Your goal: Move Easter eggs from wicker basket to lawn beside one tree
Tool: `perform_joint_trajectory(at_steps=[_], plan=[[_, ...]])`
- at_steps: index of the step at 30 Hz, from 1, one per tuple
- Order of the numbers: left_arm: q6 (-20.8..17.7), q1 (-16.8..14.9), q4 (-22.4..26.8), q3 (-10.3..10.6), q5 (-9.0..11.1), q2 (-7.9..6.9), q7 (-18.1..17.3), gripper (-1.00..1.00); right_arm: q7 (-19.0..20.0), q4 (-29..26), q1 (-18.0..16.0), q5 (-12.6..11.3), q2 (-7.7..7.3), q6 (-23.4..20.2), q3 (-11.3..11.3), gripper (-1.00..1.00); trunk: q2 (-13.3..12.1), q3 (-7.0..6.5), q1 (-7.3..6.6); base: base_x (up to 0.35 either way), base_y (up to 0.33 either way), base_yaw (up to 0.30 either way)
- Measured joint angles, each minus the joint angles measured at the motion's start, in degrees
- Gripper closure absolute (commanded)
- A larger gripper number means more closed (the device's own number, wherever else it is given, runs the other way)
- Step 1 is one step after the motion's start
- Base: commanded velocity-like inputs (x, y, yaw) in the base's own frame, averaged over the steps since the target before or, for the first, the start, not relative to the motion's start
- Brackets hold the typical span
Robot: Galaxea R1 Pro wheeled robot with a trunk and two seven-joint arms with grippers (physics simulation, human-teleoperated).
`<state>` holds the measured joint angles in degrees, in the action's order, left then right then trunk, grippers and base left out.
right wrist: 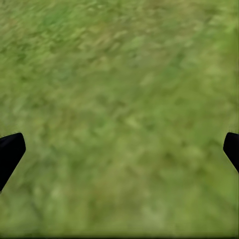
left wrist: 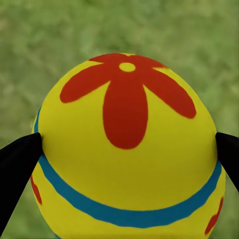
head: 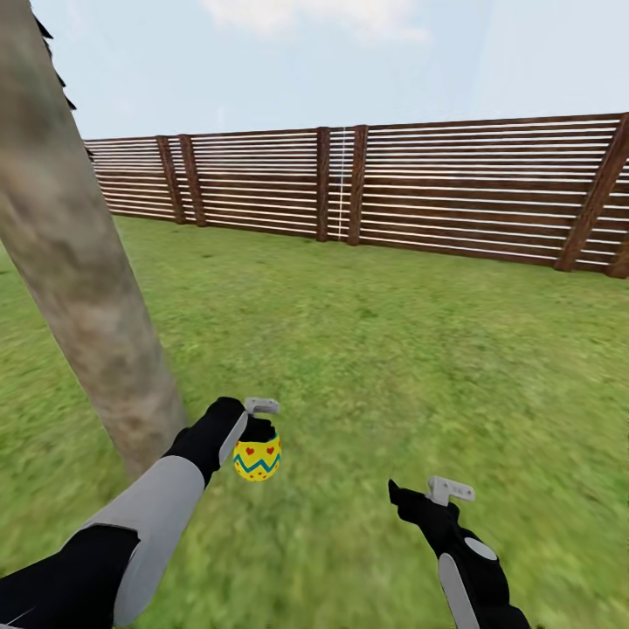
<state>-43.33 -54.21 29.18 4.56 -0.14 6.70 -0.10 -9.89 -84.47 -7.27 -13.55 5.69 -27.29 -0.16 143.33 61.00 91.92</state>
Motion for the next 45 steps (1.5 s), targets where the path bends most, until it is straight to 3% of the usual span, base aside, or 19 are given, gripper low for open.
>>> perform_joint_trajectory(at_steps=[30,32,34,38,45], plan=[[1.67,0.00,0.28,0.01,0.00,-0.09,-0.08,1.00,0.03,0.07,0.00,0.08,0.00,0.05,0.00,-1.00,0.40,6.65,0.77,0.000,0.000,0.000],[1.67,-0.01,0.37,0.01,0.00,-0.09,-0.08,1.00,0.29,-0.16,0.00,0.04,-0.07,0.13,0.00,-1.00,0.41,6.66,0.77,0.000,0.000,0.000],[1.67,-0.01,0.42,0.01,0.00,-0.09,-0.08,1.00,3.51,-0.37,0.00,0.00,-0.23,0.16,-0.19,-1.00,0.41,6.66,0.77,0.000,0.000,0.000],[1.67,-0.01,0.52,0.01,0.01,-0.09,-0.08,1.00,14.25,-0.42,-0.01,-0.30,-0.43,0.03,-1.04,-1.00,0.41,6.66,0.77,0.000,0.000,0.000],[1.62,-0.02,0.53,0.01,0.01,-0.09,-0.08,1.00,16.60,-0.30,-0.01,-0.23,-0.47,-0.05,-1.22,-1.00,0.41,6.66,0.75,0.074,0.011,0.000]])
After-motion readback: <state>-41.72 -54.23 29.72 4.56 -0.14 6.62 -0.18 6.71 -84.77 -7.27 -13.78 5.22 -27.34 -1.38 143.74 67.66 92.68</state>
